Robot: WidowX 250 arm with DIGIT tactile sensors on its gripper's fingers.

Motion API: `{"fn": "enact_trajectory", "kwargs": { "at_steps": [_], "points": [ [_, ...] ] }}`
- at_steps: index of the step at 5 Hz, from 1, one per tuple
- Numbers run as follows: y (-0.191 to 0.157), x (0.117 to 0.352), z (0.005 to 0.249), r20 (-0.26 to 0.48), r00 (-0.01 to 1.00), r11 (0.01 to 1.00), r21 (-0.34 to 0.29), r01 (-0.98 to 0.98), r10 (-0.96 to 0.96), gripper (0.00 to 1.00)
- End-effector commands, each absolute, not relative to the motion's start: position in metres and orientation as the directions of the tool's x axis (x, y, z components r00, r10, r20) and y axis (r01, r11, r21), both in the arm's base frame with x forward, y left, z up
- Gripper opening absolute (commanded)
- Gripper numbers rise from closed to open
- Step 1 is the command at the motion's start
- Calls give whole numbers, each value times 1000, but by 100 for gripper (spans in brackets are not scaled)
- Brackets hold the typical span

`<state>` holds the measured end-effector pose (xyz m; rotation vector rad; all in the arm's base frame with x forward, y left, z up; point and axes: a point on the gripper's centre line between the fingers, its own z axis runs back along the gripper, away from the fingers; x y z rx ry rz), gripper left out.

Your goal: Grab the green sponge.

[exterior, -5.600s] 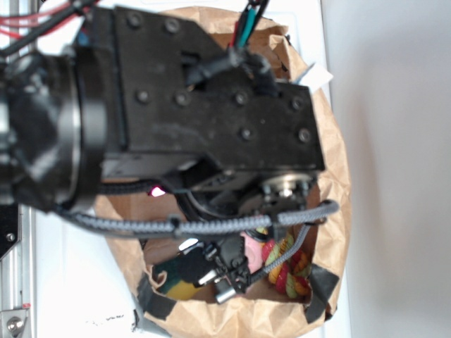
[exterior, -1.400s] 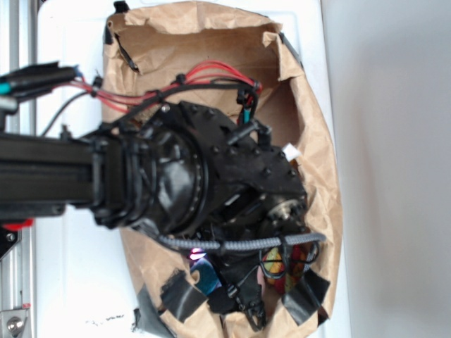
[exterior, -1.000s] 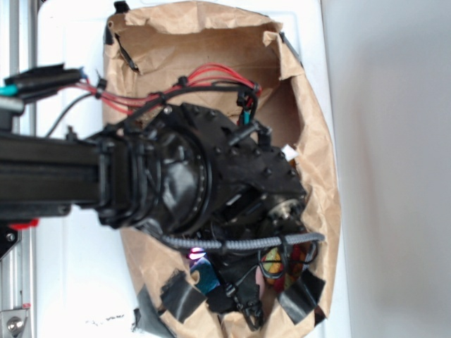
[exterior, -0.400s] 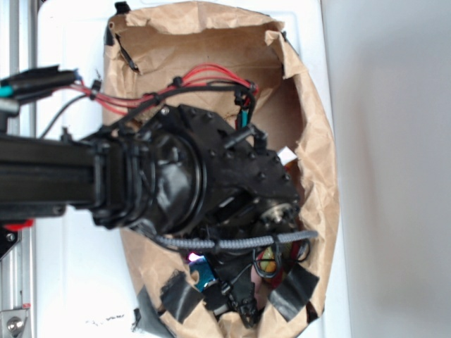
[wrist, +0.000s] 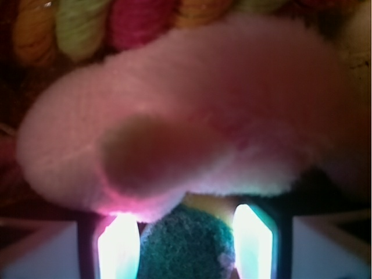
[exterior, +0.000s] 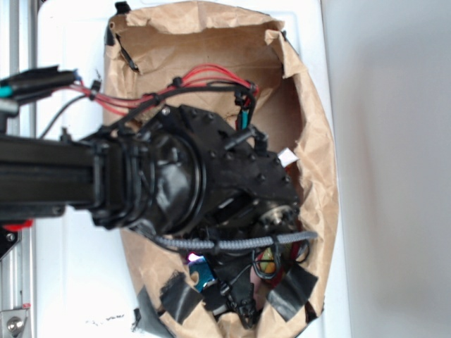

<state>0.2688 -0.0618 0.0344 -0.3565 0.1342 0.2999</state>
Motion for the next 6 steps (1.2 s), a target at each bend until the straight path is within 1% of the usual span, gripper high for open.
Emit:
{"fn": "enact_trajectory", "kwargs": {
  "at_steps": [1, 2, 4, 5, 6],
  "points": [
    [-42, 271, 57, -91, 955, 911, -284, -297, 283, 0],
    [-15, 263, 70, -64, 935, 901, -251, -354, 349, 0],
    [16, 262, 109, 33, 897, 888, -169, -429, 440, 0],
    [23, 265, 127, 67, 886, 880, -176, -441, 458, 0],
    [19, 270, 143, 105, 893, 894, -156, -420, 437, 0]
  ]
}}
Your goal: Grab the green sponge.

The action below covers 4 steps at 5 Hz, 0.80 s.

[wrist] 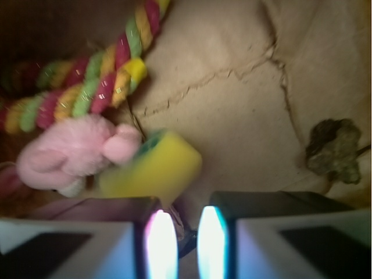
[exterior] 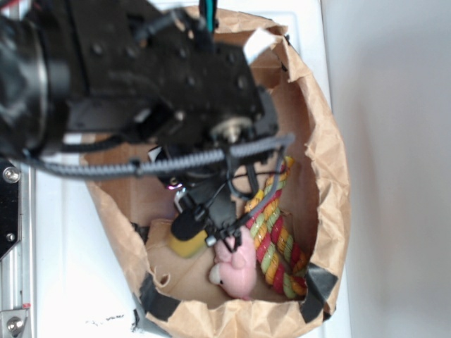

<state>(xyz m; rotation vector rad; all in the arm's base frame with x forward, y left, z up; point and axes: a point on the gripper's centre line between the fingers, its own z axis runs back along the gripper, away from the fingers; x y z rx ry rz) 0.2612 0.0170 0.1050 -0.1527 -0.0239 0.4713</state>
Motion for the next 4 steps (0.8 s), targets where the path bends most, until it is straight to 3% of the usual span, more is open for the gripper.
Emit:
{"fn": "enact_trajectory", "kwargs": {
  "at_steps": [1, 2, 3, 4],
  "points": [
    [11, 273, 156, 134, 900, 905, -168, -391, 414, 0],
    [7, 273, 157, 139, 907, 913, -167, -373, 396, 0],
    [7, 271, 151, 123, 915, 917, -165, -363, 384, 100],
    [2, 269, 143, 102, 928, 927, -163, -339, 357, 100]
  ]
}}
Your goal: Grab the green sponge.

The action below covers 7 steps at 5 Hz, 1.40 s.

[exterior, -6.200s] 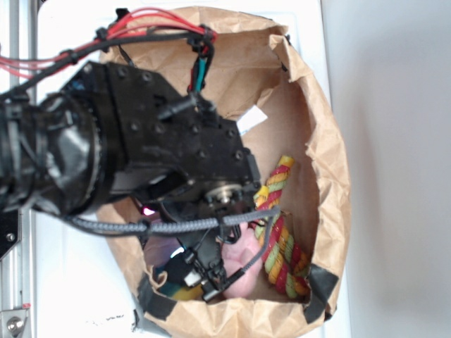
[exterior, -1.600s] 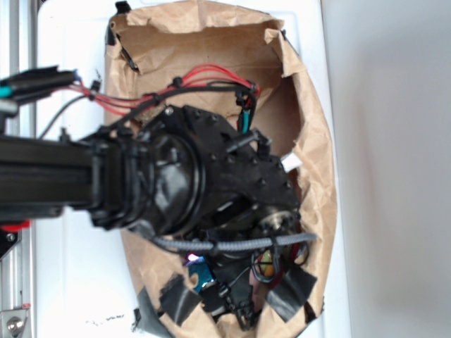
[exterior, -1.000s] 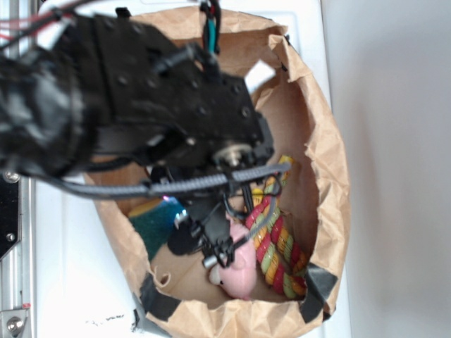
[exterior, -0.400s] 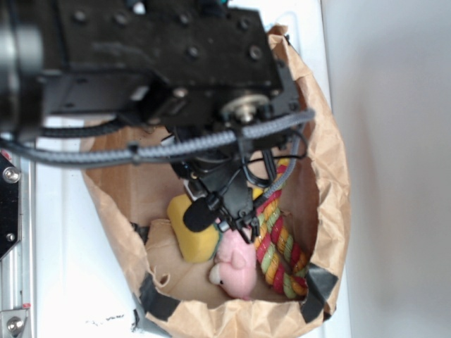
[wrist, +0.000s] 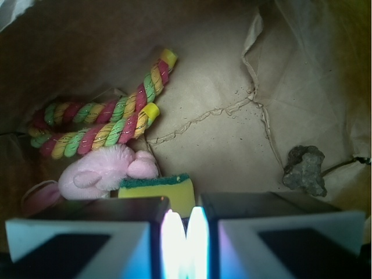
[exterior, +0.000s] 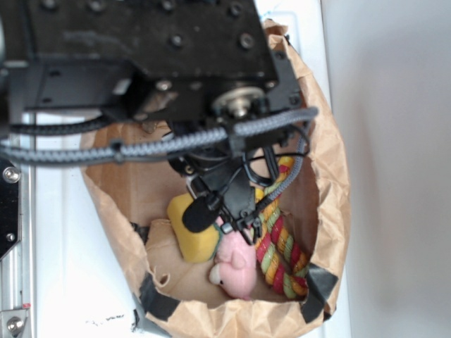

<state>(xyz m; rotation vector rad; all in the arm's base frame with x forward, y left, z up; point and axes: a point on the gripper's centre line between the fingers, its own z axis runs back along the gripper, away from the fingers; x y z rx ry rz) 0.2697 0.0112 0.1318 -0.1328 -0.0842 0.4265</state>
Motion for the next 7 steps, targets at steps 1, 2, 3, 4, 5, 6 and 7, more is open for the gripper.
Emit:
{"fn": "enact_trajectory", "kwargs": {
  "at_steps": [1, 2, 3, 4, 5, 6, 7],
  "points": [
    [-16, 266, 121, 74, 954, 948, -157, -275, 289, 100],
    [-21, 267, 116, 72, 958, 954, -139, -265, 276, 100],
    [-27, 270, 105, 47, 965, 956, -157, -249, 259, 100],
    [-36, 268, 92, 8, 972, 958, -173, -230, 235, 100],
    [-40, 267, 90, -5, 975, 958, -186, -220, 223, 100],
    [-40, 268, 90, 8, 987, 972, -177, -154, 158, 100],
    [-41, 269, 95, 51, 996, 987, -149, -62, 70, 100]
  ]
}}
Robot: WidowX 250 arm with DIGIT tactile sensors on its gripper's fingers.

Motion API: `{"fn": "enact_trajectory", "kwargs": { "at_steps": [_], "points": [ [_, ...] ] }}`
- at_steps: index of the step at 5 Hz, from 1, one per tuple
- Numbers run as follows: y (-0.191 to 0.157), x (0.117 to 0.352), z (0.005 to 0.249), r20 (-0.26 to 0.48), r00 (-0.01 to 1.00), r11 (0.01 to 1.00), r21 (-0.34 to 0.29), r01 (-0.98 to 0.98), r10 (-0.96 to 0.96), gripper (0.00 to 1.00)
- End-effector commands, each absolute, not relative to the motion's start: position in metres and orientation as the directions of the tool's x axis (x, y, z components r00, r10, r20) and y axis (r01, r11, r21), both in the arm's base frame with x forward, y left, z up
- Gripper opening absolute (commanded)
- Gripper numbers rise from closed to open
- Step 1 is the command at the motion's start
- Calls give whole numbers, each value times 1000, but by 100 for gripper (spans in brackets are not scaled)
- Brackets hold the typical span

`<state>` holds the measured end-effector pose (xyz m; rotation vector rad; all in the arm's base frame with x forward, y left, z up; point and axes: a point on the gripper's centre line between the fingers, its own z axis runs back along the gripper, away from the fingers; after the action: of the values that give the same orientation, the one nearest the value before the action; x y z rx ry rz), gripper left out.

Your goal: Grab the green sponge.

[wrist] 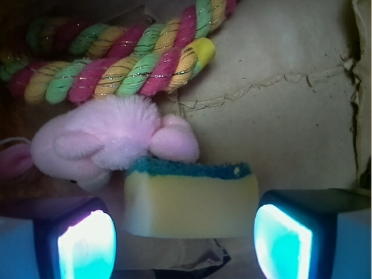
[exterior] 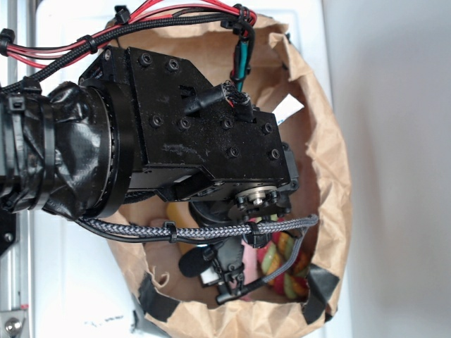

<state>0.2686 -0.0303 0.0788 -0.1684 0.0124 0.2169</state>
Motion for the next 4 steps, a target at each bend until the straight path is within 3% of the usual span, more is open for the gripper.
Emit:
{"fn": "enact_trajectory", "kwargs": {
  "at_steps": [1, 4],
  "points": [
    [-43, 269, 96, 44, 997, 990, -128, -57, 63, 100],
    [-42, 273, 89, 18, 995, 987, -128, -95, 98, 100]
  ]
}}
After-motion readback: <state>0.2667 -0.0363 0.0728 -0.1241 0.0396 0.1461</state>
